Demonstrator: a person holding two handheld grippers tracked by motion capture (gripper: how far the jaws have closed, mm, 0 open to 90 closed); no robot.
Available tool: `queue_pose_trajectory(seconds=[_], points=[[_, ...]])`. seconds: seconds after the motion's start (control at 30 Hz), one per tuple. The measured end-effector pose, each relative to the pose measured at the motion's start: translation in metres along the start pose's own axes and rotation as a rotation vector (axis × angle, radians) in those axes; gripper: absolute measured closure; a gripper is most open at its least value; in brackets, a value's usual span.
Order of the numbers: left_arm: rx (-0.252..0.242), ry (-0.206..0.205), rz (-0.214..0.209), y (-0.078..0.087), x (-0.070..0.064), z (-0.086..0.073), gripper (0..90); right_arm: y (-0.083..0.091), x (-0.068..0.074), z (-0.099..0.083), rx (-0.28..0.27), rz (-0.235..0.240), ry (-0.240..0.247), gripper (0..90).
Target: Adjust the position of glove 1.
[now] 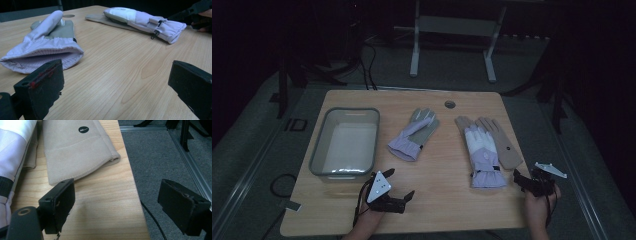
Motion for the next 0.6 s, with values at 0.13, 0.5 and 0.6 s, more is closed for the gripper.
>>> queue_pose_trajectory(seconds=[0.13, 0.5, 0.6], points=[[0.002, -0.009, 0.0, 0.0, -0.001, 0.0, 0.5, -0.001, -0.001, 0.0, 0.009, 0.008, -0.011, 14.1], [0.003, -0.015, -0.003, 0.0, -0.002, 0.0, 0.5, 0.001, -0.002, 0.012, 0.046, 0.021, 0.005, 16.4], [0.004, -0.019, -0.005, 0.0, -0.002, 0.0, 0.5, 0.005, 0.001, 0.021, 0.064, 0.061, -0.004, 17.1]])
Point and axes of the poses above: each handheld gripper's, and its own axes: y roughly backward along the jaws, z roughly out of its top, x roughly to its left, the point moved 3 cm from there along -y, roughly forward along the jaws, and after that the axes turned 4 degrees about -y, right-handed, at the moved point
